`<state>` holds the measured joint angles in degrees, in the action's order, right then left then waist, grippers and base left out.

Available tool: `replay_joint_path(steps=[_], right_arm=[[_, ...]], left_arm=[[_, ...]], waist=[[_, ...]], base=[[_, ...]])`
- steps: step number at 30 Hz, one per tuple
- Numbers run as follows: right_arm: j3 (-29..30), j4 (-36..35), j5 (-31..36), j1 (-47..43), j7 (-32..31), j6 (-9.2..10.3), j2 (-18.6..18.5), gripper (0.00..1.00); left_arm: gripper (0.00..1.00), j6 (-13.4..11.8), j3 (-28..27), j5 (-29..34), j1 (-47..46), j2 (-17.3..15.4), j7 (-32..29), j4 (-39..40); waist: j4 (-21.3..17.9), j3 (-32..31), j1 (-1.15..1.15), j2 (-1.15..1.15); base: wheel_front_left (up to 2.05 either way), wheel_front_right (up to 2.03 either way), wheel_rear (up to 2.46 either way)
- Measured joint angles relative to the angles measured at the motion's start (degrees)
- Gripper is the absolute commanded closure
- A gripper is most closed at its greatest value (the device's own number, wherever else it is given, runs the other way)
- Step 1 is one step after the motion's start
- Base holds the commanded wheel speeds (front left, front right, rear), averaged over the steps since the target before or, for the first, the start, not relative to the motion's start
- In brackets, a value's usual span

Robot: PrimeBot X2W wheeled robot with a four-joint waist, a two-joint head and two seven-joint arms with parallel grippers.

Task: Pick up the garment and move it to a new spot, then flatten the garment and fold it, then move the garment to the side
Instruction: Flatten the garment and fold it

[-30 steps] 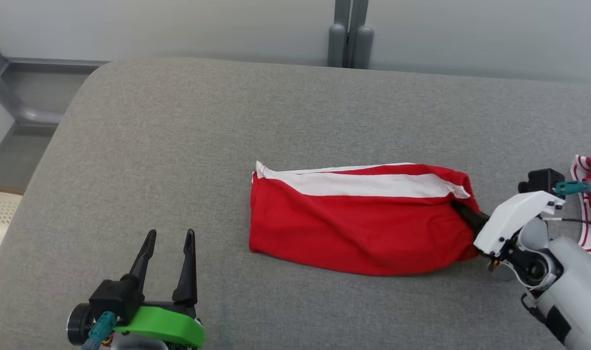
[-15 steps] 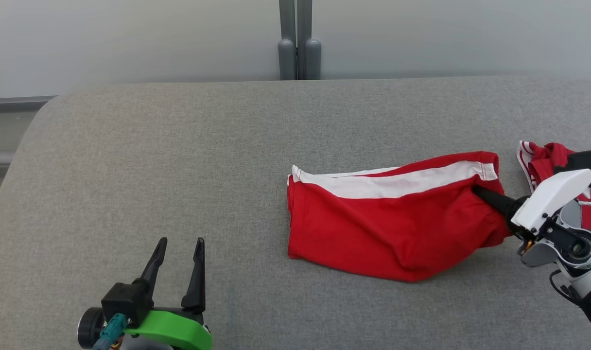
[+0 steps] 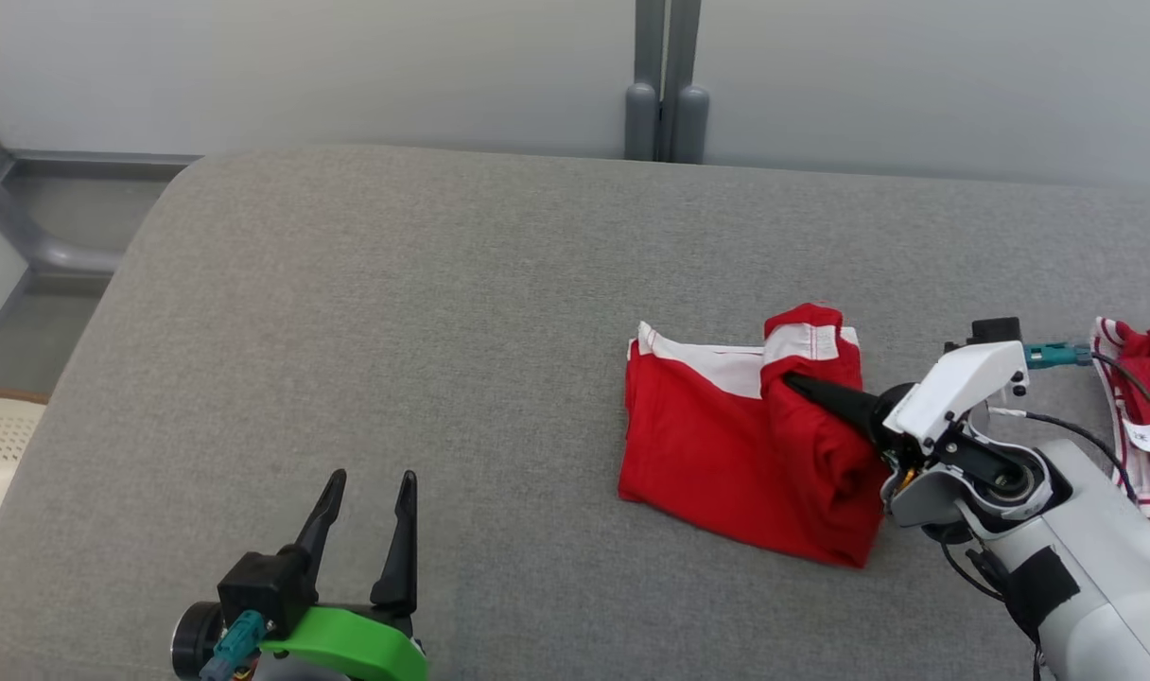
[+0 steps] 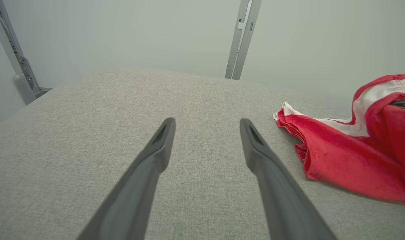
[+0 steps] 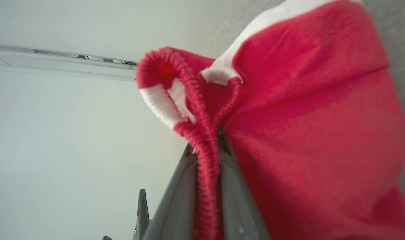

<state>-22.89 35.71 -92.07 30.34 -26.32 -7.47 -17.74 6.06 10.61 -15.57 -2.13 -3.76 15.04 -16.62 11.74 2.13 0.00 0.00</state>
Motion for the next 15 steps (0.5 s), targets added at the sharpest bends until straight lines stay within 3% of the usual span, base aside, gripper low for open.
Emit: replay_joint_path(steps=[15], right_arm=[[-3.08, 13.51, 2.74, 8.61, -0.24, 0.0, 4.97, 1.0]], left_arm=[[0.0, -0.34, 0.62, -1.4, -1.23, 0.64, 0.0, -0.05]], waist=[[7.06, 3.31, 0.0, 0.0]], base=[[0.0, 0.0, 0.0]])
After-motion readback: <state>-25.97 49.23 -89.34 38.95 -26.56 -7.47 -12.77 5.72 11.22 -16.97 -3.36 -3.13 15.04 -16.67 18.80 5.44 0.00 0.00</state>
